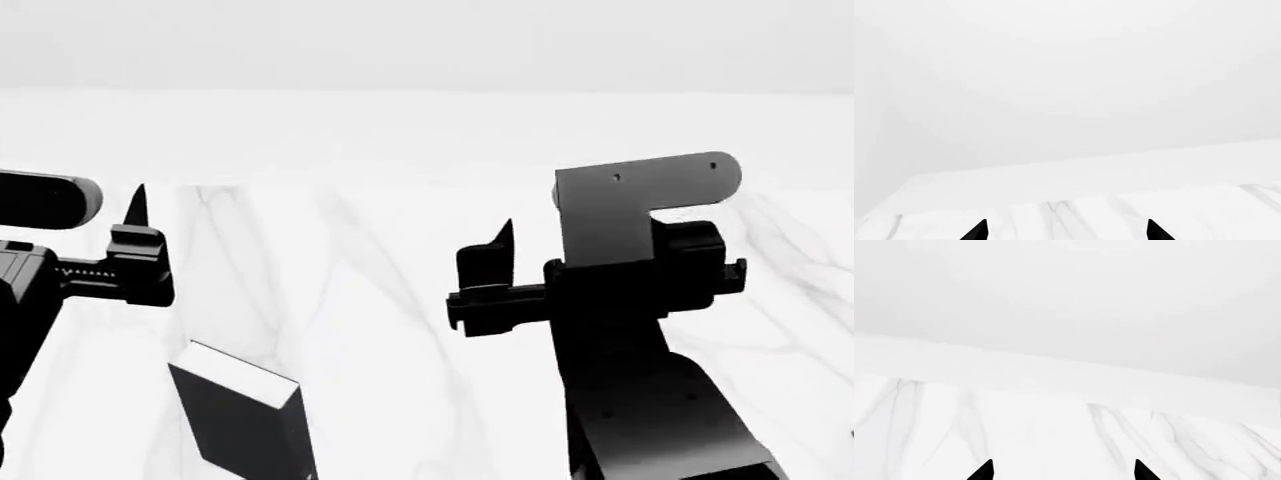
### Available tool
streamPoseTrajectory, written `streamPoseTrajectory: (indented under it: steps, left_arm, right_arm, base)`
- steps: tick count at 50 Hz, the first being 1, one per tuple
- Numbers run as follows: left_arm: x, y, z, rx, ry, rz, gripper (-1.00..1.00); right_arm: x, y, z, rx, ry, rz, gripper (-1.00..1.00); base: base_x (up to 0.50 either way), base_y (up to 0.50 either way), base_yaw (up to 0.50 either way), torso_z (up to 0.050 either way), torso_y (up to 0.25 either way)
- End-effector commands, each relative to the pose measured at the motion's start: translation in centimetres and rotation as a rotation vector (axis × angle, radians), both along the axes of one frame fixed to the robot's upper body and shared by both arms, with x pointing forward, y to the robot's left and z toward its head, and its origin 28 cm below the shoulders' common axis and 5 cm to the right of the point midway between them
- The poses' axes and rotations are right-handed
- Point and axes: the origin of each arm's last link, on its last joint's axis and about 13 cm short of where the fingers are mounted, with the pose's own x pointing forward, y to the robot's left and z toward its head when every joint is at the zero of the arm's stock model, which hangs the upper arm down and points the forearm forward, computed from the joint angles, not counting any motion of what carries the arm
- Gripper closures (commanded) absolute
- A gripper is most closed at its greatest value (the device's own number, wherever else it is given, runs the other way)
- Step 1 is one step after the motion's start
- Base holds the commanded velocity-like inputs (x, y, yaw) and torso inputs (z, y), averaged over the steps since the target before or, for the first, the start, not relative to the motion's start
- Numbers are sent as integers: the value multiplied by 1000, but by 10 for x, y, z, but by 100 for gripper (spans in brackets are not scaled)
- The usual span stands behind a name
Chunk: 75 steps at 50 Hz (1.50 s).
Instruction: Pick up the book on the left and place it on top of the shelf.
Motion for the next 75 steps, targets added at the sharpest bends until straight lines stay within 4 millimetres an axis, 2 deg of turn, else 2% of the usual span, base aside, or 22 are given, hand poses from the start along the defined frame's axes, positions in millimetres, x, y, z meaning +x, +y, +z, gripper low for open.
streamPoseTrajectory:
  steps: [1,3,6,13,22,33,51,75]
  left_arm:
    - [-1,1,2,-25,-10,-4,-100]
    - [-1,1,2,-24,-11,-2,-100]
    - [0,2,3,-24,-12,-1,-100]
    - [0,2,2,-26,-10,2,-100]
    - [0,2,3,-27,-11,2,-100]
    - [0,4,3,-30,-9,5,-100]
    - [-1,4,4,-27,-12,8,-100]
    - [1,5,3,-26,-8,10,-100]
  right_arm:
    - [7,5,6,-43,109,144,-100]
    - [8,7,6,-114,146,308,-100]
    - [14,8,3,-136,152,448,-100]
    - [25,8,0,-162,218,594,-100]
    - [25,15,-7,-194,228,740,-100]
    - [29,21,-17,-206,238,770,-100]
    - [32,35,-22,-202,250,849,-100]
    - [47,55,-51,-172,310,905,-100]
  base:
    - [0,0,0,0,0]
    - [0,0,0,0,0]
    - [0,0,0,0,0]
    - [0,0,0,0,0]
    - [0,0,0,0,0]
    - [0,0,0,0,0]
    - [0,0,0,0,0]
    - [0,0,0,0,0]
